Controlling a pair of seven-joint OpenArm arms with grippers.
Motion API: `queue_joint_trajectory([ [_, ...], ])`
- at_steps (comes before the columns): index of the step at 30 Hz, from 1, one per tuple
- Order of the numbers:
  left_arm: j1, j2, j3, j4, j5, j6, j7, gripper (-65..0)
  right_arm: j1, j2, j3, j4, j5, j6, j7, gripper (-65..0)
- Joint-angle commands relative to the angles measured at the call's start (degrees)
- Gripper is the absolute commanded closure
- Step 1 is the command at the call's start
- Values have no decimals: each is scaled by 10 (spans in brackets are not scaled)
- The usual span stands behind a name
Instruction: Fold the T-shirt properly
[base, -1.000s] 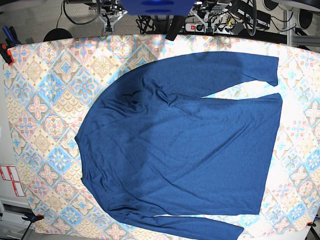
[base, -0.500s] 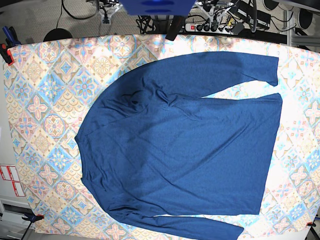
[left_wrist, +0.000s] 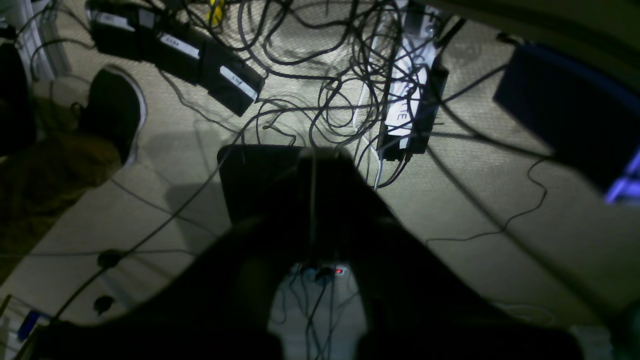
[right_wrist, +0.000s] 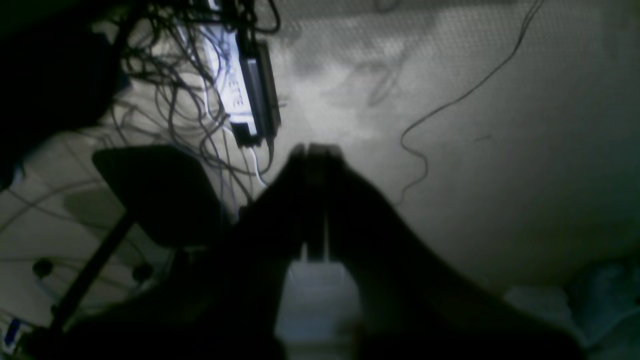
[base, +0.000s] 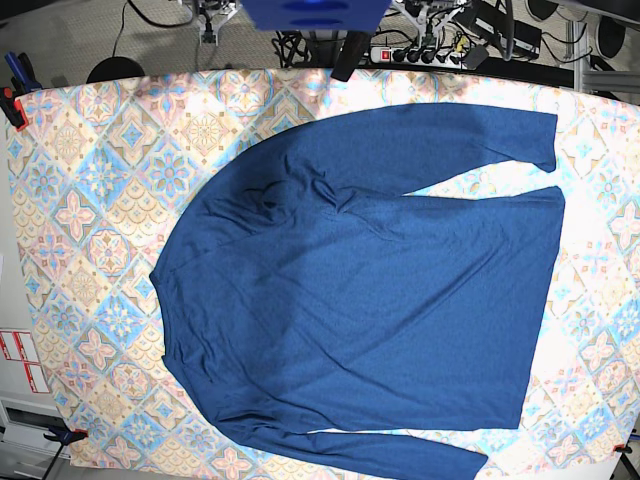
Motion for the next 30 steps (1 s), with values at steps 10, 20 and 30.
queue_joint_trajectory([
  [10,157,-50,1,205,0,3,-1,0,-129,24,3,144,-2,-1,-4,0],
  [20,304,-64,1,436,0,3,-1,0,-268,50,43,351,1,-3,-5,0],
  [30,434,-65,-1,676,0,3,2,0,-429,49,135,635,-1,-3,-5,0],
])
